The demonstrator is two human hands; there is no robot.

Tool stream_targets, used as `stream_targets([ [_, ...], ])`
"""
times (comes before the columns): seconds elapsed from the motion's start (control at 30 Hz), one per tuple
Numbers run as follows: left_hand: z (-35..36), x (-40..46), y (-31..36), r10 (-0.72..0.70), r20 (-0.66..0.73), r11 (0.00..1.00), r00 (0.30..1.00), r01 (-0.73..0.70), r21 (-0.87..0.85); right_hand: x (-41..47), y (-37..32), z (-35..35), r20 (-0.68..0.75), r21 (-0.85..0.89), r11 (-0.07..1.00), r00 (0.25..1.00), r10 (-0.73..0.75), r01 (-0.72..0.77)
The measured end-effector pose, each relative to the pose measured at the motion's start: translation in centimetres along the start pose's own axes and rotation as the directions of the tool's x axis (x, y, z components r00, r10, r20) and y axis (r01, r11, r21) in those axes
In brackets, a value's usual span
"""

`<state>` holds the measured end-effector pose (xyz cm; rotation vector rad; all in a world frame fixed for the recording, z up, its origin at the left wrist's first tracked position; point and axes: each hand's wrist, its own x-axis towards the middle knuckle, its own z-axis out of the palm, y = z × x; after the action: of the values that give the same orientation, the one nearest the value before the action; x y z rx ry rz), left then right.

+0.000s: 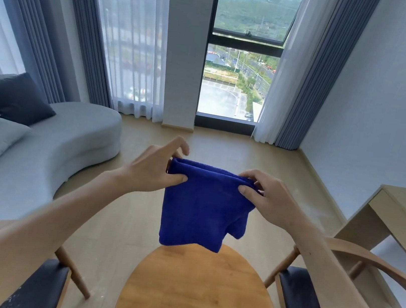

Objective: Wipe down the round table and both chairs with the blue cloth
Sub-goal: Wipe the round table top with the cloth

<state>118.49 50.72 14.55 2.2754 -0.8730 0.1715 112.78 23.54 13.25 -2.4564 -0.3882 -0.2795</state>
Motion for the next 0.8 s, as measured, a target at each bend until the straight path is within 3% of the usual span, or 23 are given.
stream_targets([
  [0.13, 0.4, 0.2, -0.4, -0.055, 0.052, 0.993, 0.997, 0.049, 0.105, 0.3, -0.4, 1.0, -0.004, -0.002, 1.0, 1.0, 0.03, -0.03],
  [0.43, 2.1, -0.4, -0.4, -0.037, 0.087, 0.996, 0.996, 0.029, 0.086, 0.7, -1.7, 2.2, -0.072, 0.004, 0.999, 0.996, 0.045, -0.045],
  [0.57, 2.3, -0.5, -0.3, -0.002, -0.007, 0.952, 1.0, 0.004, 0.308, 0.6, -2.1, 2.4, -0.059, 0.021, 0.999, 0.997, 0.05, -0.049],
  [0.7, 3.1, 0.2, 0.6, -0.108, -0.149, 0.864, 0.983, 0.167, 0.475, 0.6, -3.1, 3.6, -0.079, 0.045, 0.997, 0.995, 0.063, -0.059],
  [0.8, 3.7, 1.0, 1.4, -0.273, -0.172, 0.869, 0.947, 0.319, 0.379, 0.4, -4.2, 5.2, -0.091, 0.071, 0.996, 0.994, 0.066, -0.06],
])
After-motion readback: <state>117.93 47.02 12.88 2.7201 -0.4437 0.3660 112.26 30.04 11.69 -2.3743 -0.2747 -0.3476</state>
